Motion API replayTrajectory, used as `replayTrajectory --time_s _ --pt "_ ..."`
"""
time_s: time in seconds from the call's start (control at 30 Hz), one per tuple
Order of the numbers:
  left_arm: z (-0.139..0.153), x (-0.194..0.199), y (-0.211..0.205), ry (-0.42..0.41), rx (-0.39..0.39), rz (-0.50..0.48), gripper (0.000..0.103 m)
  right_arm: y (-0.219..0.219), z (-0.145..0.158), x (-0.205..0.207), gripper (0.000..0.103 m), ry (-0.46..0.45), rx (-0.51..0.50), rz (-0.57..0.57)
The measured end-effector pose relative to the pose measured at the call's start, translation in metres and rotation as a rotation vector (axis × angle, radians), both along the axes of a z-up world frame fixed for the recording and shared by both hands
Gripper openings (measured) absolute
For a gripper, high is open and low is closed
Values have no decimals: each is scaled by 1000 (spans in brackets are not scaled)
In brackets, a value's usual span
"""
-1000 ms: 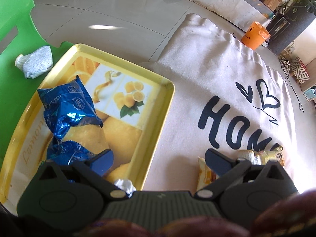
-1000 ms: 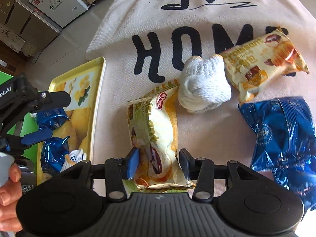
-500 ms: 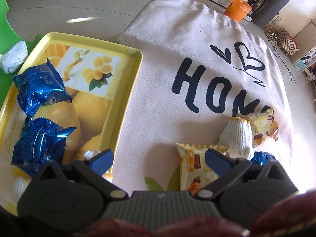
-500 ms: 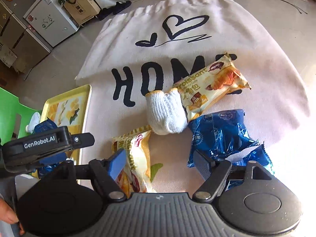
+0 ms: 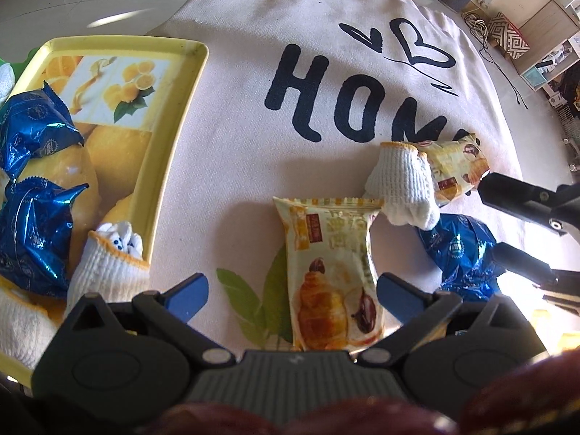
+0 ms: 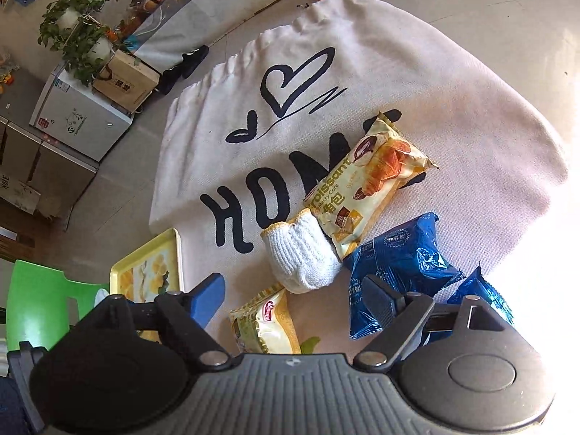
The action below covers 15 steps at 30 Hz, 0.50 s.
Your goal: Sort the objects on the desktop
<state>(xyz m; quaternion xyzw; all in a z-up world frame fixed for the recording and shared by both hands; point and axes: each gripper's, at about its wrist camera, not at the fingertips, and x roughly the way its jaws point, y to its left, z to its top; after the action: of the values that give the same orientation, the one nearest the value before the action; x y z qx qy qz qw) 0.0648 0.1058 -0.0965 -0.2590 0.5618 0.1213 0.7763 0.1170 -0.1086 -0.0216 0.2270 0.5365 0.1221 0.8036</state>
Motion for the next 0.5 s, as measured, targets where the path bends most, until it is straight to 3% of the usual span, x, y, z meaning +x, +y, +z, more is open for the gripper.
replayTrajectory --time_s 0.27,0.5 --pt "1 -6 -15 -5 19 -41 102 6 5 -4 86 -17 51 17" --pt "-2 -1 -22 -6 13 -54 102 11 7 0 86 -20 13 44"
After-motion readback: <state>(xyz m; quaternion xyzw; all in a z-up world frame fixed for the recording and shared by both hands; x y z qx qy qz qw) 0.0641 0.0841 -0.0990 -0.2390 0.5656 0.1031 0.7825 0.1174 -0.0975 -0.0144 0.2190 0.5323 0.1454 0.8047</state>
